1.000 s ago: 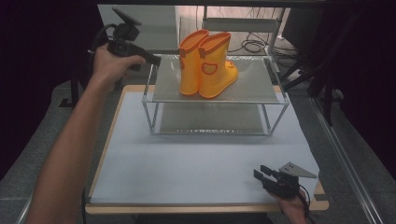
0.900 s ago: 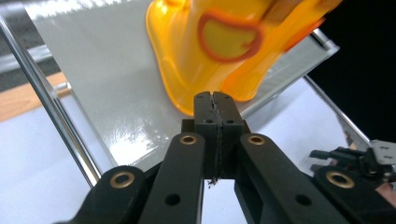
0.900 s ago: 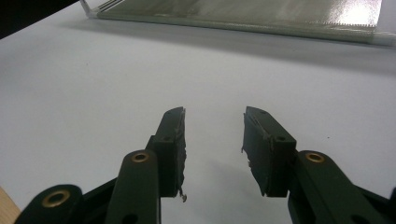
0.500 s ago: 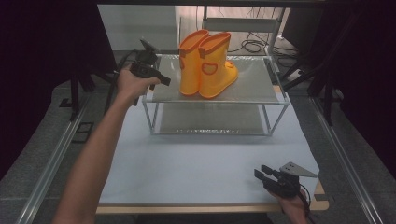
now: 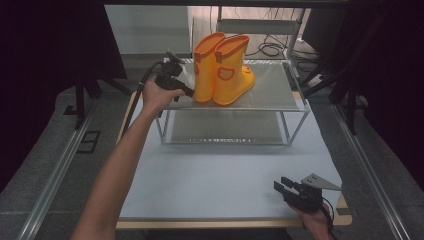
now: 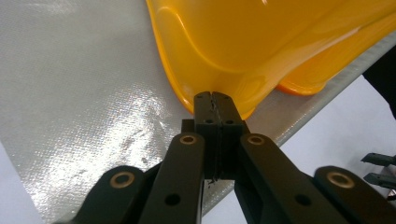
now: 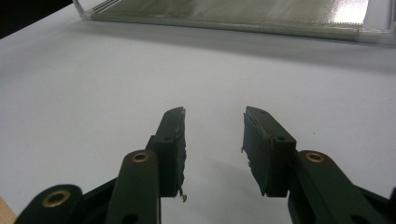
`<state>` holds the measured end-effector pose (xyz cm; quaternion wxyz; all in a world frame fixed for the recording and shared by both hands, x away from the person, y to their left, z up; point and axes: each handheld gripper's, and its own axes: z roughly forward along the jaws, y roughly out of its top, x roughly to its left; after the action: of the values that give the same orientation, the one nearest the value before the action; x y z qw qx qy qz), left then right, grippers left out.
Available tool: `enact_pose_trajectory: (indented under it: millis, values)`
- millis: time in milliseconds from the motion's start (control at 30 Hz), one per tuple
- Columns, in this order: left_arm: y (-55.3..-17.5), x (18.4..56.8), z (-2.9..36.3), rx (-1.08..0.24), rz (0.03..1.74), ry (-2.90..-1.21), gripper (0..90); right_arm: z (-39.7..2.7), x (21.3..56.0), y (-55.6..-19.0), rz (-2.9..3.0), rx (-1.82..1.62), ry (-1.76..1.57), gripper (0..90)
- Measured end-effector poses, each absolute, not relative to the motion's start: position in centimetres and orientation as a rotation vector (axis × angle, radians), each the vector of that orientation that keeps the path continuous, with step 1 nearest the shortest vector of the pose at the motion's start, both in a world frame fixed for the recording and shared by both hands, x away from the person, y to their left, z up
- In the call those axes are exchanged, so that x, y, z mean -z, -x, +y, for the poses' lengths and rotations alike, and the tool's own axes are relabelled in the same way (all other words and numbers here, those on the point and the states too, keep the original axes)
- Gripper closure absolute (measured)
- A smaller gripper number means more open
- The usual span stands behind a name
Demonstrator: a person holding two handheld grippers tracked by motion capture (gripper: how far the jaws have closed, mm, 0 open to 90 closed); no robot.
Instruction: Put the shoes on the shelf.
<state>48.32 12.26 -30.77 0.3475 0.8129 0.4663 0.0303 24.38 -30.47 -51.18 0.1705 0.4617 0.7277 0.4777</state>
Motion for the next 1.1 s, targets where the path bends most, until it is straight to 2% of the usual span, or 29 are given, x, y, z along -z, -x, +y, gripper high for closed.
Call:
enact_pose_trajectory:
  millis: [200, 400, 533, 667, 767, 867, 1100]
  values:
    - [-48.1, 30.6, 12.0, -0.053, 1.181, -2.088, 90.0, -30.0, 51.3, -24.3, 2.088, -1.346, -1.298, 58.1]
    - [-47.7, 30.5, 11.2, 0.047, 1.131, -2.073, 90.0, -30.0, 51.2, -24.3, 2.083, -1.352, -1.305, 58.1]
    - [-47.6, 30.3, 10.0, -0.007, 1.097, -2.118, 90.0, -30.0, 51.2, -24.2, 2.079, -1.356, -1.295, 58.1]
    - [-47.6, 29.8, 10.8, -0.032, 1.112, -2.147, 90.0, -30.4, 51.1, -24.1, 2.073, -1.357, -1.303, 58.1]
    - [-47.6, 29.8, 11.7, -0.099, 1.141, -2.187, 90.0, -30.6, 51.1, -24.2, 2.063, -1.364, -1.307, 58.1]
    - [-48.1, 30.4, 12.5, -0.155, 1.220, -2.129, 90.0, -30.6, 51.0, -24.1, 2.065, -1.359, -1.305, 58.1]
    - [-49.3, 32.5, 12.0, -0.168, 1.265, -2.111, 90.0, -30.4, 51.1, -24.2, 2.065, -1.357, -1.306, 58.1]
